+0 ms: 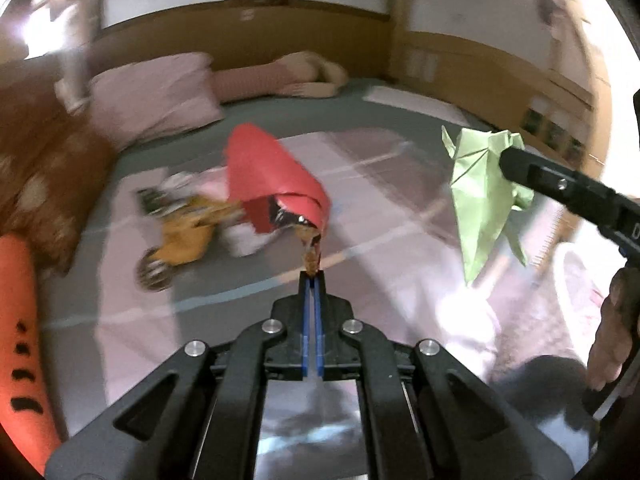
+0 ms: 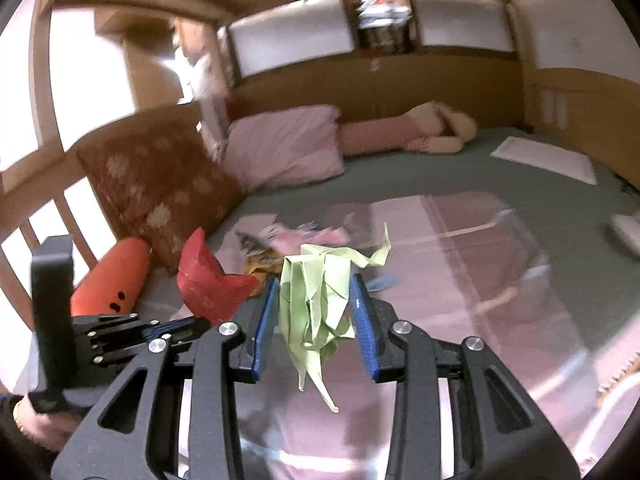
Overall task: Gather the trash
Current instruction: 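Carry both items to the white bin and open both tools over it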
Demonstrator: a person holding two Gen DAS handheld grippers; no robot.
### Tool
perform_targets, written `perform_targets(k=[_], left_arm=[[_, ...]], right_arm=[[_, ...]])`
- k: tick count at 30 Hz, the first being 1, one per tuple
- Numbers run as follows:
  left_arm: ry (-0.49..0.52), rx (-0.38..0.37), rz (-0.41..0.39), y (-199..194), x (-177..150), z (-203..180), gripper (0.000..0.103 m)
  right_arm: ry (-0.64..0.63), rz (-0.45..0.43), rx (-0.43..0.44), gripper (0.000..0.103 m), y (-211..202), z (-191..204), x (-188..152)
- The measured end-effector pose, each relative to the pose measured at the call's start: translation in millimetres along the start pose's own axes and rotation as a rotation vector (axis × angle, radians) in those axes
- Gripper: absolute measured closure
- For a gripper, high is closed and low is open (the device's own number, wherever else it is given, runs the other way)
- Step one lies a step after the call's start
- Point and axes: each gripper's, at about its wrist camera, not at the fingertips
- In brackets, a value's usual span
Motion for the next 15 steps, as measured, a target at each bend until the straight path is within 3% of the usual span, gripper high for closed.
perform_targets(k=[3, 8, 11, 15], left_arm=[[0.060, -0.118, 0.011, -0.3, 8.6, -49.9, 0.100], [0.225, -0.345, 0.042, -4.1, 8.5, -170.7, 0.100], [0.327, -0.443, 0.066, -3.2, 2.6, -240.0, 0.100], [0.432, -0.537, 0.091, 0.4, -7.1, -314.5, 0.100]], right_arm=[[0.029, -0.034, -0.088, 0.066, -58.6, -45.0, -7.2], [0.106, -0.038, -0.270, 0.066, -151.0, -128.3, -37.3], [0.167, -0.018, -0.383, 0.066, -187.7, -169.5, -62.9], [0.257, 0.009, -0.461, 0.066, -210.8, -207.4, -92.3]])
Point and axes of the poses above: each gripper's, at about its wrist camera, not at the fingertips, and y roughly the way its jaws point, z to its left, x to its top
